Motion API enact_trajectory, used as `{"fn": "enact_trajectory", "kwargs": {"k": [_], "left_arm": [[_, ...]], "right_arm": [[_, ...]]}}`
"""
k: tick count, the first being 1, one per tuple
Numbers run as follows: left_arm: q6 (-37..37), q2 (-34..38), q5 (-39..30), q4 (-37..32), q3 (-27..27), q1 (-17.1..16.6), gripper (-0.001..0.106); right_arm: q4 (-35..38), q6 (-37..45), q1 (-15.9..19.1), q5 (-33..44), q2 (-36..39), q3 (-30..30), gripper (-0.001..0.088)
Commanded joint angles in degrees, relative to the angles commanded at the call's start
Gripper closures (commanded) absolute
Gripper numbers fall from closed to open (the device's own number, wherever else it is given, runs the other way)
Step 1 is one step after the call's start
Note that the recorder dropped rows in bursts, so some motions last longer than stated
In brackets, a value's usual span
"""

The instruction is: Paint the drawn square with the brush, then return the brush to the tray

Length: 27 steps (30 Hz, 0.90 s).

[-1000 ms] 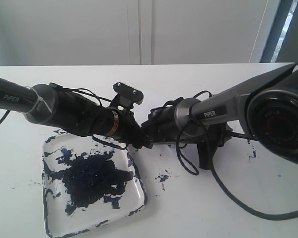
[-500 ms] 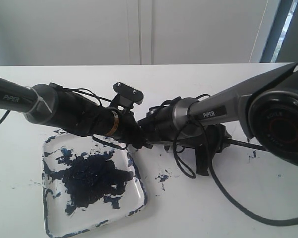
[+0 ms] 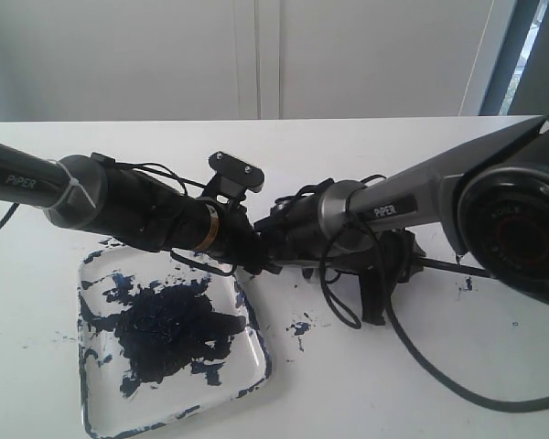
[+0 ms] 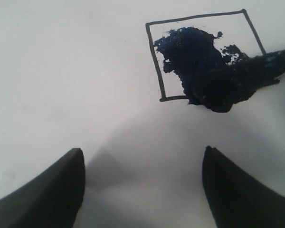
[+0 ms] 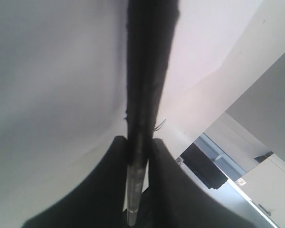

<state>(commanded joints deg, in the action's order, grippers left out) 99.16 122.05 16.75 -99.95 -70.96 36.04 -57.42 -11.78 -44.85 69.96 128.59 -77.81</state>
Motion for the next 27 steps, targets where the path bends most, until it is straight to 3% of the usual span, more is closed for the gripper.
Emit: {"fn": "enact_trajectory", "kwargs": {"k": [5,17,27], "left_arm": [[0.0,0.0,0.1,0.0,0.0,0.0,0.033],[0.0,0.0,0.0,0.0,0.0,0.0,0.033],[0.0,0.0,0.0,0.0,0.0,0.0,0.033]], "right_arm": [[-2.3,-2.0,2.0,0.0,0.0,0.0,0.0868],[-0.1,-0.9,2.0,0.0,0.0,0.0,0.0868],[1.5,1.1,-2.0,0.0,0.0,0.0,0.0868]]}}
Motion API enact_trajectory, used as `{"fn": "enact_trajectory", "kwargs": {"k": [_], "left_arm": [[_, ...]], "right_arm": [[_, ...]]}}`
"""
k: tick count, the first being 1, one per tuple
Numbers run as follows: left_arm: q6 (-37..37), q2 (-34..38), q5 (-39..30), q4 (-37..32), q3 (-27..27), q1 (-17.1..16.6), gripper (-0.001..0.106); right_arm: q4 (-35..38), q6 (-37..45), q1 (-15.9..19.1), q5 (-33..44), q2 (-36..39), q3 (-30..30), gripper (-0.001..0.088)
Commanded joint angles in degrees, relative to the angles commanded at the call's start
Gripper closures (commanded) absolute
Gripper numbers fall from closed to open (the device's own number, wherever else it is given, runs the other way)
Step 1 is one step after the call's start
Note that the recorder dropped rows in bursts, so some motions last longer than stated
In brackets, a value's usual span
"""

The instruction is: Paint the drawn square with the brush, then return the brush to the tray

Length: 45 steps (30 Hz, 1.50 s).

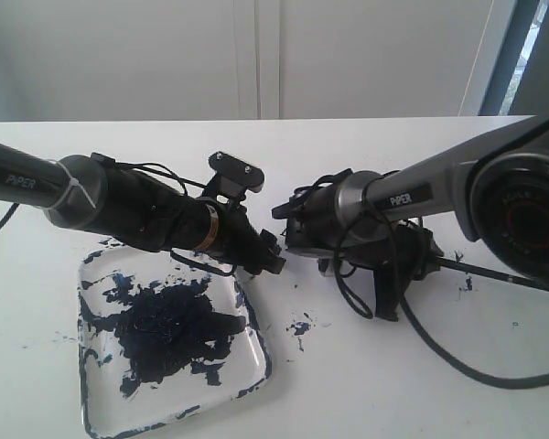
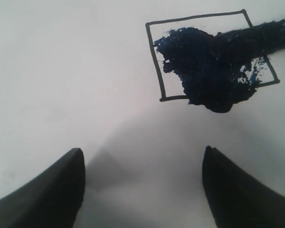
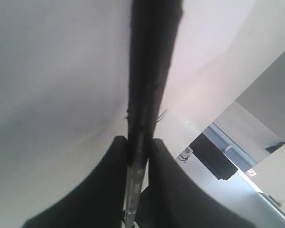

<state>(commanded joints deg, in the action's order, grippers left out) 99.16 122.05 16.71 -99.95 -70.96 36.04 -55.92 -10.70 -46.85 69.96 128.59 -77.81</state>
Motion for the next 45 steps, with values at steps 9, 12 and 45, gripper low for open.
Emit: {"fn": "enact_trajectory", "kwargs": {"k": [9,12,45], "left_arm": [[0.0,0.0,0.1,0.0,0.0,0.0,0.033],[0.0,0.0,0.3,0.0,0.0,0.0,0.033],[0.3,0.0,0.2,0.0,0.0,0.0,0.033]], "right_arm": [[-2.7,-0.4,1.0,0.0,0.0,0.0,0.0868],[-3.4,-1.5,3.4,0.0,0.1,0.0,0.0868],[-0.2,0.0,1.8,0.0,0.1,3.9,0.0868]]}}
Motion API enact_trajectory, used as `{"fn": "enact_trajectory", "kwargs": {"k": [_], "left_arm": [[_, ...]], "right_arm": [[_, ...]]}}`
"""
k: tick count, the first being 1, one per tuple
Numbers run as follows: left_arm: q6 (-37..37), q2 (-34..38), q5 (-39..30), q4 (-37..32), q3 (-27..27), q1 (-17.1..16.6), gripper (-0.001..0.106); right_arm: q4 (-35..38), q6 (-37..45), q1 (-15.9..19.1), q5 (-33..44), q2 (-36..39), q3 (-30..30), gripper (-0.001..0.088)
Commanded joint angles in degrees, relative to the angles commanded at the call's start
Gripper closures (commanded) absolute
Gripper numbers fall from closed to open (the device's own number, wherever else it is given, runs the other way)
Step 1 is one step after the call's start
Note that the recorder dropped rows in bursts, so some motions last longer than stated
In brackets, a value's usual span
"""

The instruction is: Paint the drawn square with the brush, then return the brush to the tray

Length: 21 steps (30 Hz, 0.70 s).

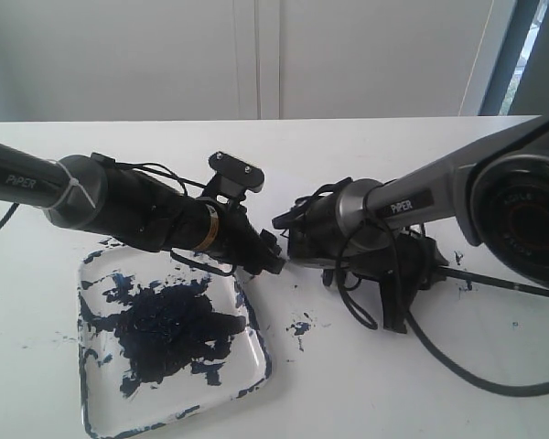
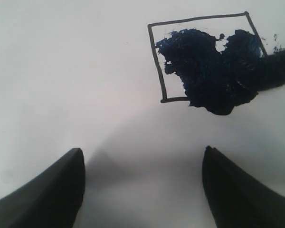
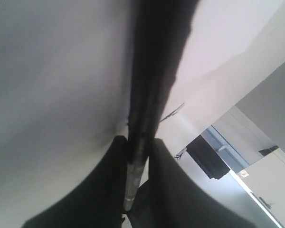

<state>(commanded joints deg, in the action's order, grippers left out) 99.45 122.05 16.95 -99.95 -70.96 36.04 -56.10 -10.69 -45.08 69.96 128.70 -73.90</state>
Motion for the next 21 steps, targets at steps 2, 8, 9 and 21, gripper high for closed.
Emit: {"fn": "enact_trajectory", "kwargs": {"k": [2,8,9,21], "left_arm": [[0.2,0.0,0.1,0.0,0.0,0.0,0.033],[0.2,0.0,0.2,0.0,0.0,0.0,0.033],[0.2,0.0,0.2,0.0,0.0,0.0,0.033],[0.2,0.0,0.4,0.0,0.0,0.0,0.033]], "right_arm": [[-1.4,-1.5,0.0,0.0,0.0,0.4,0.0868],[-4.4,-3.6,1.2,0.0,0.0,0.4,0.0868],[-4.8,-3.9,1.6,0.0,0.0,0.4,0.0868],[-8.7,-7.6,2.8,0.0,0.0,0.4,0.0868]]}}
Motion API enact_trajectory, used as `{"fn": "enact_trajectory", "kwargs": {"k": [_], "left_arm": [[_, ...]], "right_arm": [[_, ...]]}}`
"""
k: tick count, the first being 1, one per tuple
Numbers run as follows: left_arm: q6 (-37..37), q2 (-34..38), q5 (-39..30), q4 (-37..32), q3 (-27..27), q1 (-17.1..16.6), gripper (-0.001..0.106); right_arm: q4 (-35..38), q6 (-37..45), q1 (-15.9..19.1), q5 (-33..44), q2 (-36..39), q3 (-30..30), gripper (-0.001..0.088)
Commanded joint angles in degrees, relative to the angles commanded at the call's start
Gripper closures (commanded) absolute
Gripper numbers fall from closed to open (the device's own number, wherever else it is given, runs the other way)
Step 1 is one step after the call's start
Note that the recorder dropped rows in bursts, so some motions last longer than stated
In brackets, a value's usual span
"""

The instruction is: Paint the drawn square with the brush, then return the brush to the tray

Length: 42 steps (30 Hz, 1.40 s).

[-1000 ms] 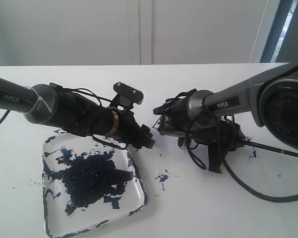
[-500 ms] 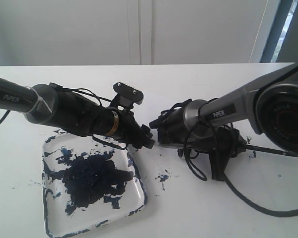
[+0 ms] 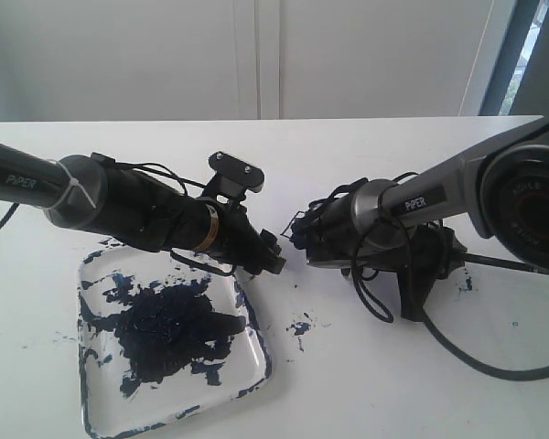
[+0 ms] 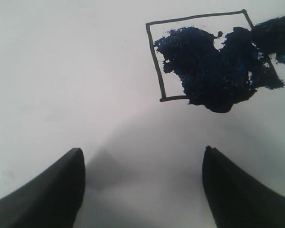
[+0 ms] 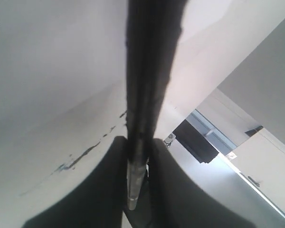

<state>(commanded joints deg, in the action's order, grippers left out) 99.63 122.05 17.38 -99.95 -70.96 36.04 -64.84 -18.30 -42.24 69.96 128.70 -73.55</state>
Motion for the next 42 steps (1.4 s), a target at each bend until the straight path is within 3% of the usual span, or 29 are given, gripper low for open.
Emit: {"fn": "enact_trajectory", "kwargs": {"k": [9,35,42], "left_arm": [[0.0,0.0,0.1,0.0,0.0,0.0,0.033],[0.0,0.0,0.6,0.0,0.0,0.0,0.033],[0.0,0.0,0.5,0.0,0.0,0.0,0.033]], "right_arm": [[-2.8,-1.4,0.0,-0.5,0.0,0.0,0.0868],[-2.0,-1.4,0.0,0.0,1.1,-2.0,0.0868],[-1.2,-3.0,-0.9,-3.5,-3.0,-2.0,0.0868]]}}
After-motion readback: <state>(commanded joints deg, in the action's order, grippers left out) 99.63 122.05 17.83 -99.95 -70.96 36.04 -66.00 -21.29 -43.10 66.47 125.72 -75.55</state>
